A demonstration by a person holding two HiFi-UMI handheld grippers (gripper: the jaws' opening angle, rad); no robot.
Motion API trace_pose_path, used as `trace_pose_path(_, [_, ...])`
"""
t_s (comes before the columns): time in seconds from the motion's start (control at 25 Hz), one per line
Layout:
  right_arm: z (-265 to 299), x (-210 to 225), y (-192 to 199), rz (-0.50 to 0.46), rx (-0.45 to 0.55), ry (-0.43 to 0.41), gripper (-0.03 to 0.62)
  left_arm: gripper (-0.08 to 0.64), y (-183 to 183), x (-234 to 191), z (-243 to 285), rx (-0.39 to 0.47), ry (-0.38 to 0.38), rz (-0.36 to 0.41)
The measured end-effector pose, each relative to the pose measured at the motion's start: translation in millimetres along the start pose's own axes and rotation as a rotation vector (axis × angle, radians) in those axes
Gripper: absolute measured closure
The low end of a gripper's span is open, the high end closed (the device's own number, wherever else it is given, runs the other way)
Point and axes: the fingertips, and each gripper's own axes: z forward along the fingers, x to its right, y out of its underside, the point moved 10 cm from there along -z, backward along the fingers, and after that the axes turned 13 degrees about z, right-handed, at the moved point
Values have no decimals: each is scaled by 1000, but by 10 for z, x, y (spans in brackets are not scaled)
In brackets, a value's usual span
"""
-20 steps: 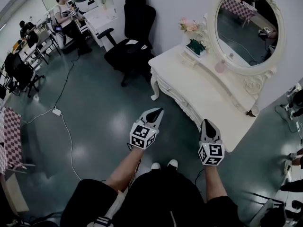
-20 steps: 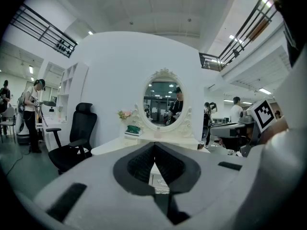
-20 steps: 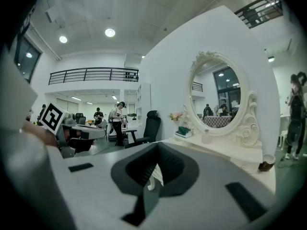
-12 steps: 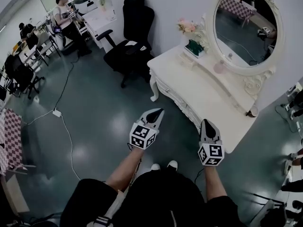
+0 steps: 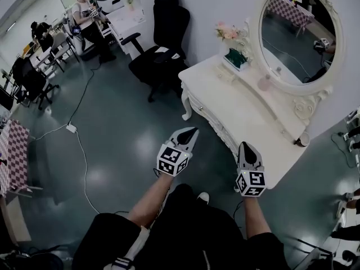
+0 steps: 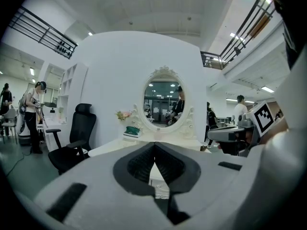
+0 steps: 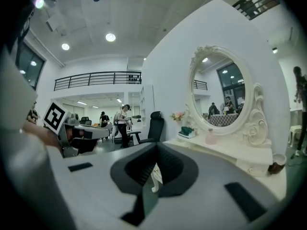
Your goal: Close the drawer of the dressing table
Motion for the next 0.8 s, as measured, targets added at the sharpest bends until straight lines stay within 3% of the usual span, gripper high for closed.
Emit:
trace_pose_path(0.36, [381, 151, -31, 16, -7, 6, 592, 554, -8, -315, 329, 5, -10, 1])
trace_pose_path(0.8, [1385, 242, -214, 53, 21, 184, 592, 554, 38, -1307, 1412, 31, 179, 32])
